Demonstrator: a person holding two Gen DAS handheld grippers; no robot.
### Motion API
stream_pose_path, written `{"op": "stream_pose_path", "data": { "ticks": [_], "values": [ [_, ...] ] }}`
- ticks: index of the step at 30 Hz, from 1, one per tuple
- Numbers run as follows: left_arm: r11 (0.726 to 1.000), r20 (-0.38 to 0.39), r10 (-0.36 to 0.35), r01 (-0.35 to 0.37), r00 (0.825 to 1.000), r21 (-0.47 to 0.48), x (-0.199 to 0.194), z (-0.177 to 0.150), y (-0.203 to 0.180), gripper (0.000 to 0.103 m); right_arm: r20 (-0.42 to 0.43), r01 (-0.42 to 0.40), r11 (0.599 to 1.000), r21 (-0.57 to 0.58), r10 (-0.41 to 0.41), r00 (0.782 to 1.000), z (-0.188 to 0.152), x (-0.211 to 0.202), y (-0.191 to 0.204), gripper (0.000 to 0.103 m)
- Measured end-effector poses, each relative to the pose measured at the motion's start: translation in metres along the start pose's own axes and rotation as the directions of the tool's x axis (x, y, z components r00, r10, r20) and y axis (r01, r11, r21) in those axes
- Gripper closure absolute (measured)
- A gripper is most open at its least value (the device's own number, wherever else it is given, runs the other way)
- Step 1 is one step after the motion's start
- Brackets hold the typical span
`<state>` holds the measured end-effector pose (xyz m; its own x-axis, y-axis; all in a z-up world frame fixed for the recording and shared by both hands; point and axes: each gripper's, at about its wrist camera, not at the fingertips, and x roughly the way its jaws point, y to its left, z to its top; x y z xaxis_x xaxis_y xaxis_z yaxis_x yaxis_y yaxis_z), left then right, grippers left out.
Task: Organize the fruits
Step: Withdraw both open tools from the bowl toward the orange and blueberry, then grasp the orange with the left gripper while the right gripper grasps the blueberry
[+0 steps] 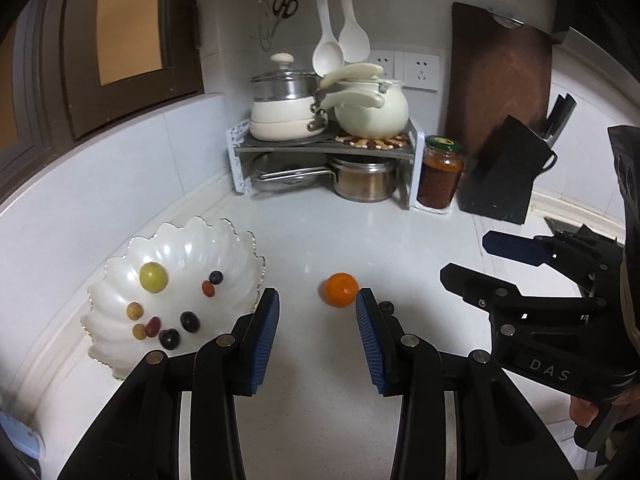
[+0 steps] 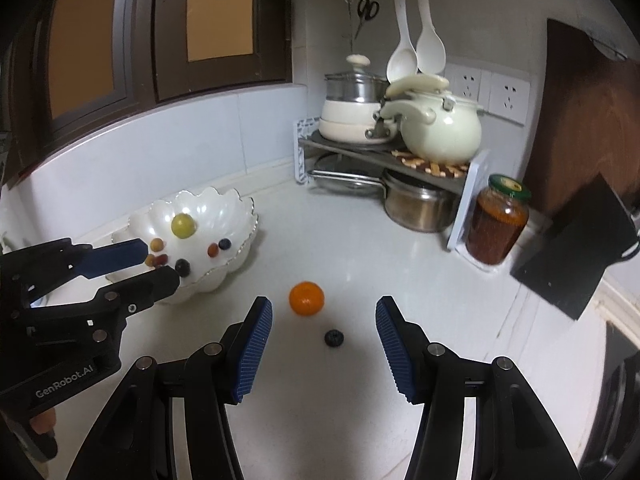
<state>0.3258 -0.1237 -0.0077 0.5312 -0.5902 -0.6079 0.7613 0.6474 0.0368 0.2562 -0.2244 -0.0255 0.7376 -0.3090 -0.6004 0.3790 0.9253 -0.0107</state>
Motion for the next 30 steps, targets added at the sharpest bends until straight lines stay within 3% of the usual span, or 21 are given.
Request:
{"op": "stream_pose_path", "data": {
  "ticks": [30],
  "values": [
    [0.992,-0.049,-0.116,0.118,0.992,0.044,0.109,-0.015,0.004,0.063,-0.09,-0.005,0.995,0.096,0.013,0.996,-0.047,0.093,-0.013,0.048]
  ]
}}
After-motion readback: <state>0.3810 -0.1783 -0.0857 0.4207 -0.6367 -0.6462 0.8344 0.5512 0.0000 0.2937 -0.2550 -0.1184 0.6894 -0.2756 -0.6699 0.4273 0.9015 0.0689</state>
